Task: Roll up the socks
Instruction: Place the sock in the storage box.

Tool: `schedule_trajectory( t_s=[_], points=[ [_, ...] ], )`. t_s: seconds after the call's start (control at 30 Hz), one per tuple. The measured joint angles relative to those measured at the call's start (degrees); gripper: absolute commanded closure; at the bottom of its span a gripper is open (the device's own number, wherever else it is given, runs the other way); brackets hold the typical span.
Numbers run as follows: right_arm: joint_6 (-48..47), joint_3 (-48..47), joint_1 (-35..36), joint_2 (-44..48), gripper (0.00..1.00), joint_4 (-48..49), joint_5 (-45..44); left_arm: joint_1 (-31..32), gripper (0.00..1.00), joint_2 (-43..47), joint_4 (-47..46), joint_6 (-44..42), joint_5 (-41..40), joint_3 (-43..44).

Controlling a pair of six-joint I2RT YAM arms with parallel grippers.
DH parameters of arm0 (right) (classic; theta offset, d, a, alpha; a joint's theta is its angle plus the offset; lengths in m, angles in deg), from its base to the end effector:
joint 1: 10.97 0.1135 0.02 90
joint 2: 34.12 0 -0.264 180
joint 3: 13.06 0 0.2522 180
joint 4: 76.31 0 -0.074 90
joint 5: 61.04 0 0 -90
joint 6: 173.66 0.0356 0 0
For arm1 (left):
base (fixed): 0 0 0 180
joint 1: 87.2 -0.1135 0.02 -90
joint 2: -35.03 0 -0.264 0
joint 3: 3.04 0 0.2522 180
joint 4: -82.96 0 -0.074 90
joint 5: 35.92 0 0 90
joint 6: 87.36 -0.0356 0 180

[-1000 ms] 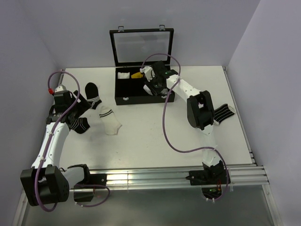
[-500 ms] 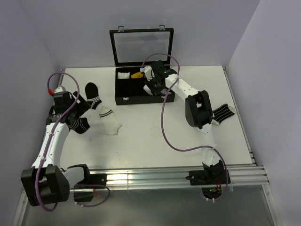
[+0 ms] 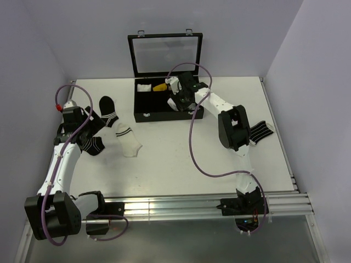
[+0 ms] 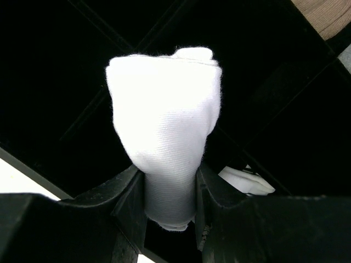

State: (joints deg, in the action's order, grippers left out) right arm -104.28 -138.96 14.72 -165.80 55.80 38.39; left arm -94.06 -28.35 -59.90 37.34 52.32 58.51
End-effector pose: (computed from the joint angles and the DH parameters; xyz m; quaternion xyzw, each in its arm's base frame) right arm 0.4581 0.2268 0.1974 -0.3959 0.8606 0.0918 0.3069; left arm 0.2371 0.0296 0.2725 -0.3263 0.8413 -0.0902 0.4214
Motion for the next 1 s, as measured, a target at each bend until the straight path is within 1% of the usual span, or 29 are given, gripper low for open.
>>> schedule_trajectory(
  t_s=[0.17, 0.27, 0.37, 1.0],
  points=[
    [0.28, 0.09, -0.15, 0.20, 0.58, 0.07, 0.55, -0.09, 0.13, 0.00, -0.04, 0.00, -0.02, -0.07],
    [0.28, 0.46, -0.20, 0.59, 0.52, 0.24, 0.74, -0.09, 0.13, 0.00, -0.09, 0.00, -0.02, -0.26],
    [0.24, 0.68, -0.24, 0.94, 0.50, 0.39, 1.16, -0.09, 0.13, 0.00, -0.11, 0.00, 0.00, -0.33],
    [-0.07, 0.33, -0.50, 1.73, 0.44, -1.03, 2.29, -0.09, 0.14, 0.00, -0.17, 0.00, 0.00, -0.33]
  ],
)
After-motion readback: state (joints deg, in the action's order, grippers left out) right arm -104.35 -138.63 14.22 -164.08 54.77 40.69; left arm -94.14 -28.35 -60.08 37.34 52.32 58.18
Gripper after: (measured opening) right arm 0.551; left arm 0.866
